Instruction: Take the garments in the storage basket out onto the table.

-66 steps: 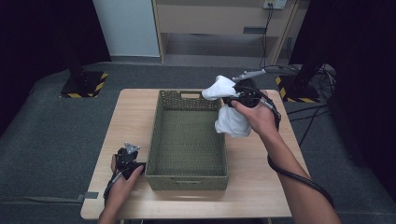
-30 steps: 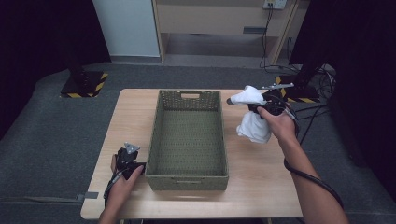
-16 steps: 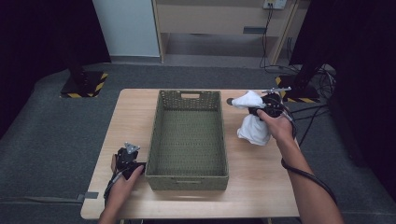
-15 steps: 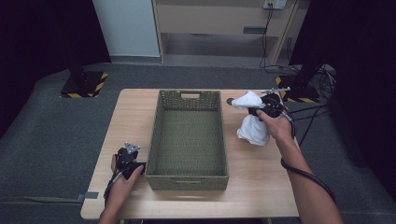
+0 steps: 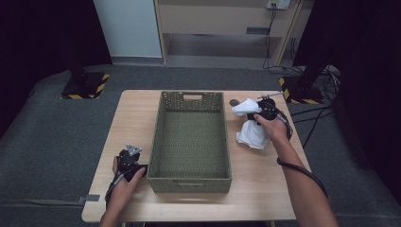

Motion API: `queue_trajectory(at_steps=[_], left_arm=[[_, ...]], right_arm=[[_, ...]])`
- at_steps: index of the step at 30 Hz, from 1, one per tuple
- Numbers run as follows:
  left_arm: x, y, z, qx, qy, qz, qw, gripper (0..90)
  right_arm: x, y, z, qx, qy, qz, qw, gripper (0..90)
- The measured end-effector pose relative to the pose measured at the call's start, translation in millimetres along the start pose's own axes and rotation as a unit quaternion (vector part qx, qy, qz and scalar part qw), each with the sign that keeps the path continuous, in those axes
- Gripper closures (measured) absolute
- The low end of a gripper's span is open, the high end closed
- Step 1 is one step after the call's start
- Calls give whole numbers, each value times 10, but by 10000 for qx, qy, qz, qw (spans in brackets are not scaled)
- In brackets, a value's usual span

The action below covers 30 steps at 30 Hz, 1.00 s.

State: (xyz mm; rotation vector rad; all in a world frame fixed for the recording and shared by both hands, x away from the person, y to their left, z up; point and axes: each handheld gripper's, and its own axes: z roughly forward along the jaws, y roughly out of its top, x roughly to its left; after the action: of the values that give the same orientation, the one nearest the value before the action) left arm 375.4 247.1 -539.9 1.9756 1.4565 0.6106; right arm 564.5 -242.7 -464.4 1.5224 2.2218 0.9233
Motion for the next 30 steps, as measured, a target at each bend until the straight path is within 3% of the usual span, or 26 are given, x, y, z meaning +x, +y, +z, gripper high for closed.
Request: queue_trajectory(at_steps=[8, 26, 30], left_arm=[[0, 0, 0, 0, -1, 1, 10000, 0], [0, 0, 0, -1, -2, 2, 10000, 0], [0, 0, 1, -2, -2, 2, 10000, 0]], right_arm=[[-62, -144, 182, 105, -49, 195, 9997, 563], [-71, -208, 398, 346, -116, 145, 9992, 527], [-69, -190, 403, 362, -130, 126, 9992, 469]])
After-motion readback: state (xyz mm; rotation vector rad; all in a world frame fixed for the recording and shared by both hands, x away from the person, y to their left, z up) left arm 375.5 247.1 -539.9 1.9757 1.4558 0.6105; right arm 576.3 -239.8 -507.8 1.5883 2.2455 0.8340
